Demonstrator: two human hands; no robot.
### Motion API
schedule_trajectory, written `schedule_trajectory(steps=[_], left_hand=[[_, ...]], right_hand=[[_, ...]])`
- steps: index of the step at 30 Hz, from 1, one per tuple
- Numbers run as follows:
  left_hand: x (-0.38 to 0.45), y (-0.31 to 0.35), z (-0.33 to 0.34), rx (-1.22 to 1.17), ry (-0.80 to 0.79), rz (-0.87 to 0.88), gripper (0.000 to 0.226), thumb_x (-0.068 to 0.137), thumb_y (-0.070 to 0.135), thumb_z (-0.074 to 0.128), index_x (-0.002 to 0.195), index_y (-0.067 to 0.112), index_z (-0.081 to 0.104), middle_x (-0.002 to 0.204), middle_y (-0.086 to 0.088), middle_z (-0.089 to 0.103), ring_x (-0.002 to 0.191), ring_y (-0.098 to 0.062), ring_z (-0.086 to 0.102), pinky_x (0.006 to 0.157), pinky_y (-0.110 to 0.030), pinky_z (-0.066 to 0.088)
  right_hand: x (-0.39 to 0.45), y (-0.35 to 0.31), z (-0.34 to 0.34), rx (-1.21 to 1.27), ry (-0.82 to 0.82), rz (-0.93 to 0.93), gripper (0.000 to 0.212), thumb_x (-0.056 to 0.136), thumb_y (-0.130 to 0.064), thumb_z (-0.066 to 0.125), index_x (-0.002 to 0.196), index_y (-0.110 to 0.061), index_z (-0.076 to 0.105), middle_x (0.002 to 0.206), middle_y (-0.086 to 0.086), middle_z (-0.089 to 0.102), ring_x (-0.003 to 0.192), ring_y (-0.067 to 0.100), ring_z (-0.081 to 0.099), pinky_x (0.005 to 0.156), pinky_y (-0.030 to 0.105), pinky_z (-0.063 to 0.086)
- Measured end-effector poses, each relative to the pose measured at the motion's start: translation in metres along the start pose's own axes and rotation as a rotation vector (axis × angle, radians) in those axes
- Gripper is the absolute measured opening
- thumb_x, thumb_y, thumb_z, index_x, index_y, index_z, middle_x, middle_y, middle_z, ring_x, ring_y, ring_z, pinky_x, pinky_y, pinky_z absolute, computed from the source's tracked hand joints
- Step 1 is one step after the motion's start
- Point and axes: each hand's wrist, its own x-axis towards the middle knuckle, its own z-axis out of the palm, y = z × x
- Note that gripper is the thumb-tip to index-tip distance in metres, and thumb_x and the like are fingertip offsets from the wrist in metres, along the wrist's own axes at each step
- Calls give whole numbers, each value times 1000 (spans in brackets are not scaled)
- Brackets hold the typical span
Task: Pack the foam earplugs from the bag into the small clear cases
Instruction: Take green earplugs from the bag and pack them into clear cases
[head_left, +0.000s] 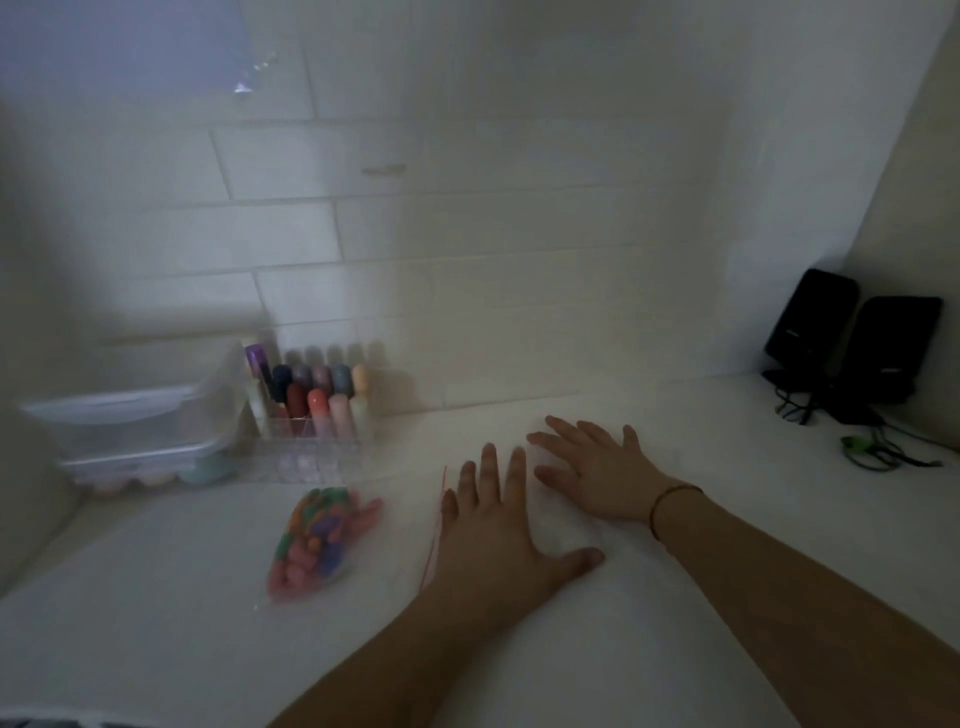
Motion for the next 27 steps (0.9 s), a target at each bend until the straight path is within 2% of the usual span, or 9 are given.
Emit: schedule_trajectory(steps=[4,12,16,18,20,22,23,25,27], left_hand=[[11,15,3,20,-114,127,130,59,96,38,154,21,-10,163,0,-14,149,-20,-14,122,-44,1],[13,75,26,-7,-149,379,129,64,90,47,155,13,-2,164,-2,-3,150,-18,-9,122,-37,0],[0,111,36,-28,-170,452,128,64,91,45,155,15,-4,164,0,-4,150,-18,-9,122,-38,0],[-3,122,36,-18,-176,462,130,58,96,34,155,19,-7,164,1,-8,150,-17,-11,122,-43,1],[-8,127,35,9,-172,469,127,57,97,25,154,24,-11,163,4,-16,148,-16,-20,121,-48,-3],[-16,127,32,25,-167,493,120,61,96,29,153,31,-13,161,8,-22,145,-16,-28,119,-51,-7],[-23,128,31,32,-174,515,118,62,95,33,152,36,-13,160,10,-24,143,-16,-31,118,-53,-9],[-38,132,29,51,-215,560,116,61,94,41,150,43,-14,158,13,-29,141,-16,-37,116,-54,-13],[-50,140,30,65,-262,583,117,58,94,46,148,48,-15,157,13,-30,140,-18,-38,115,-56,-15]], right_hand=[[-34,16,-1,13,5,6,51,98,-57,18,148,-48,11,161,-16,-2,149,18,2,114,62,0],[-110,64,3,18,13,102,57,97,-58,11,151,-41,6,161,-14,-5,149,17,1,117,55,1],[-147,91,4,2,24,137,91,68,-77,-13,151,-42,5,161,-15,-4,148,16,2,118,52,2],[-159,102,2,33,56,132,103,60,-87,-18,150,-43,9,160,-16,1,148,14,1,119,50,1],[-160,116,-5,168,189,151,83,76,-84,0,147,-45,20,158,-17,15,148,11,5,119,48,3],[-150,134,-16,348,351,208,58,91,-65,24,143,-42,33,155,-12,27,146,14,15,120,41,8],[-143,143,-21,393,364,226,58,90,-61,27,143,-39,36,155,-9,29,146,15,18,120,37,9],[-130,157,-23,376,254,222,70,83,-67,22,146,-38,31,159,-7,22,147,17,13,120,39,9],[-120,159,-19,266,92,196,70,85,-71,20,149,-42,18,161,-11,6,148,15,0,120,48,5]])
